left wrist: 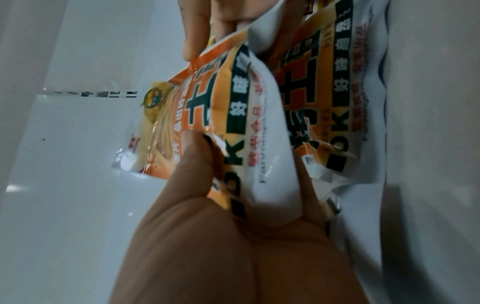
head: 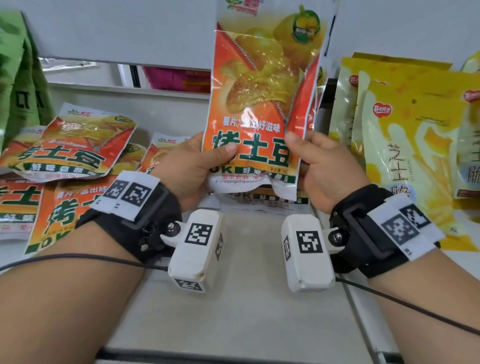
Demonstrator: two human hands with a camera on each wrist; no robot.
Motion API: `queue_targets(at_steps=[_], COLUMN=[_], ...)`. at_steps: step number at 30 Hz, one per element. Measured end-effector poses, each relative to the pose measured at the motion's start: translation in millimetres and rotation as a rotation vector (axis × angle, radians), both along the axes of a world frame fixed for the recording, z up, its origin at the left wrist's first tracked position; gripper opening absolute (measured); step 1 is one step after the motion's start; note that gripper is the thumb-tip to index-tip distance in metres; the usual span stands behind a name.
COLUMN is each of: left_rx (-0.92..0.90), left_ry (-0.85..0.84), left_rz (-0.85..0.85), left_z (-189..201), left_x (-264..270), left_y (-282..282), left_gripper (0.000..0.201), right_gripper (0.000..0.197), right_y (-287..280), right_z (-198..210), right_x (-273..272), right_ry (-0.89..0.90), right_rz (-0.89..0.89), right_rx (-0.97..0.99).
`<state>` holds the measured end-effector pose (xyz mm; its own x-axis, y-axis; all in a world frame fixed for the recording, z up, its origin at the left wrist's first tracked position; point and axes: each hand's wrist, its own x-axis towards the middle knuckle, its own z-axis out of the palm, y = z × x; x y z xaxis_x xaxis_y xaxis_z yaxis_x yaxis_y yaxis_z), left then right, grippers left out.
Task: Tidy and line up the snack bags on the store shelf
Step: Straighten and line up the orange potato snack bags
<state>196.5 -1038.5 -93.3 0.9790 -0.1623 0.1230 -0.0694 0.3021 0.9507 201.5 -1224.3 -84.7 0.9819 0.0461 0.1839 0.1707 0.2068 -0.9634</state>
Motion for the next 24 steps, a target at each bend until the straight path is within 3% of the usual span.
queue_targets(at_steps=[2,4,13,19,24], left_rx=[-0.011,-0.009,0.064,0.091,0.033], left_ry=[-0.023,-0.047,-0.074,-0.092,-0.074], left_rz=[0.038,0.059,0.093,0.101,0.168], left_z=[0.4,0.3,2.3,1.3,3.3], left_x=[-0.4,-1.7,-2.9,-3.0,-0.6], left_y=[-1.3,-1.6,0.8,-1.0,4.1], left_gripper=[0.059,0.059,0.039,0.057,0.056], right_gripper=[0.025,0.027,0.039,0.033,0.039], right_y=[1.7,3.5,0.4,-1.6,0.1], right_z=[-1.8,-2.5,-1.1,-3.6,-6.9], right_x=[-3.0,-5.6,-9.0,-6.6,-2.1], right_ry=[0.061,0.097,-0.060,-0.088,-0.115], right_rz=[0.132,0.218,0.129,0.077,0.032], right_rx=[-0.090,-0.181,-0.540,-0.537,-0.422])
